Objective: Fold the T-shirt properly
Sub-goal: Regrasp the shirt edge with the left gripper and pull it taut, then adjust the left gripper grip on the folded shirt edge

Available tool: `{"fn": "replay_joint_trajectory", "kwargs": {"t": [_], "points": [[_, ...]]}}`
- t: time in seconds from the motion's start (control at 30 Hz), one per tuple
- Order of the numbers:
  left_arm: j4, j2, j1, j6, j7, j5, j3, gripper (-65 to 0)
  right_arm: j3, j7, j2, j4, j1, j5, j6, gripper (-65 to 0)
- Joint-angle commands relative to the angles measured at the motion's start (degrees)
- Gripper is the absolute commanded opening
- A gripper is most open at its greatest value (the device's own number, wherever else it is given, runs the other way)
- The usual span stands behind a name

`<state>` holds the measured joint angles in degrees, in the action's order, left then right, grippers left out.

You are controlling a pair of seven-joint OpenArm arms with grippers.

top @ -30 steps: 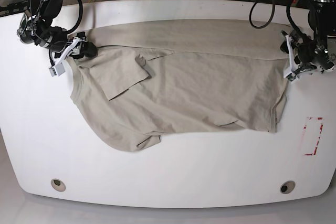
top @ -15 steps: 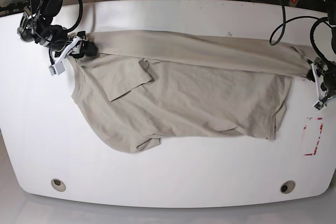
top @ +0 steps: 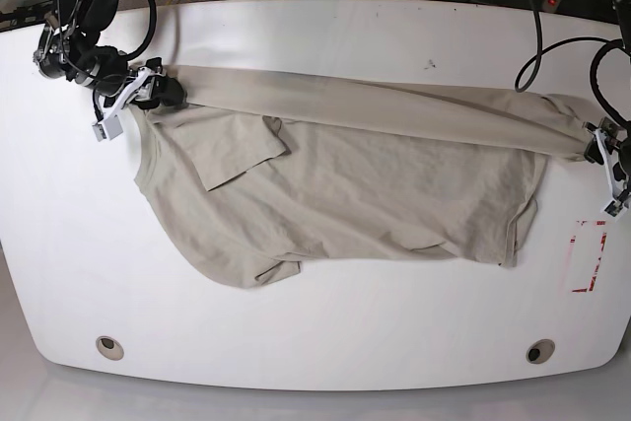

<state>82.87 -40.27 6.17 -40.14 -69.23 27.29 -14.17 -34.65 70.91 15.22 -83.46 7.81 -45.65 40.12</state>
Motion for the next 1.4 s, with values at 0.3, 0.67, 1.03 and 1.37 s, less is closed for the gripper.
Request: {"fn": "replay_joint_trajectory", "kwargs": {"t": [0.3,0.67,1.03,1.37], "points": [[-10.1,-0.1,-2.1,0.1,0.3,18.0,-11.8,-31.8,-0.2,1.2,0.9,-0.6,0.1,1.2,-0.1,-30.1],[-21.7,-0.2,2.8,0.1,0.3,27.9,-14.9,-31.8,-0.2,1.4,0.9,-0.6,0.1,1.2,-0.1,-30.1],[-21.6,0.3,5.3,0.1,-6.0,29.9,-18.0,-31.7,-0.2,1.4,0.9,-0.6,0.1,1.2,-0.1,-30.1],[-2.1,8.2,-1.7,0.1,-8.3,31.2,-12.3,-31.8,-0.2,1.4,0.9,-0.5,0.1,1.3,-0.1,-30.1]]}}
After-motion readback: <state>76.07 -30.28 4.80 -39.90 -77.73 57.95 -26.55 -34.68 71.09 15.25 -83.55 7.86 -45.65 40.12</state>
